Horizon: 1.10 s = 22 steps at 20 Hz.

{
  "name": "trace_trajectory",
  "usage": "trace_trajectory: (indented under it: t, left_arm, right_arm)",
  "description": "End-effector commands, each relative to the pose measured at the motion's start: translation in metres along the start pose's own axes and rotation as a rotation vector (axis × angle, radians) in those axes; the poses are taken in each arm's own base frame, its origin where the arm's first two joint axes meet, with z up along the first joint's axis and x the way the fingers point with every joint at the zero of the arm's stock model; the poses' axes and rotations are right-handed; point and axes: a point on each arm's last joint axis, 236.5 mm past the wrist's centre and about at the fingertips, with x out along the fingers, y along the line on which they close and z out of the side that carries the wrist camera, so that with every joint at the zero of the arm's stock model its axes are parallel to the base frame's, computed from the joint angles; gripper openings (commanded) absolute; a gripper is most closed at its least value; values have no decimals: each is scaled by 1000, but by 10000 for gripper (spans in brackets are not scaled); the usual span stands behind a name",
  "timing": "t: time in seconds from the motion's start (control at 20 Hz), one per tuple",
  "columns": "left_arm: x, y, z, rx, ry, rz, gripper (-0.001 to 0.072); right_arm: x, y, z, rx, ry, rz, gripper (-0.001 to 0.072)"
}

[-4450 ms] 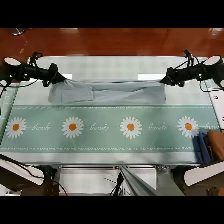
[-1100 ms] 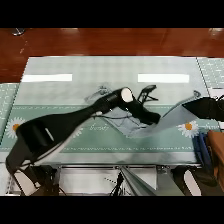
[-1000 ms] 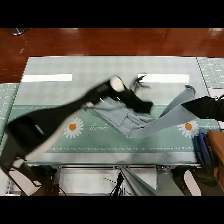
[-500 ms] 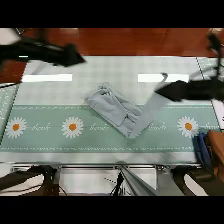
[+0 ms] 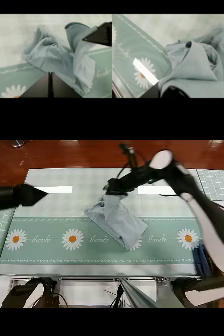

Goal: Fold the shirts.

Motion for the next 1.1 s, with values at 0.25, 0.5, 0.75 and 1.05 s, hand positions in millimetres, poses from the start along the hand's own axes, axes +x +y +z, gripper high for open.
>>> trace_trajectory:
  t: [0.25, 0.5, 0.75, 1.05]
  left_arm:
    - [6, 20, -16, -56, -25, 54, 22]
    - [15, 28, -14, -75, -17, 61, 21]
    - [28, 37, -19, -100, 25, 63, 21]
    - [29, 37, -20, -102, 29, 62, 21]
  right_arm:
    - [77, -21, -17, 68, 103, 4, 167]
    - [42, -12, -5, 48, 76, 27, 625]
    - [-87, -41, -30, -34, 155, -211, 615]
    - [-212, -138, -135, 296, -157, -599, 615]
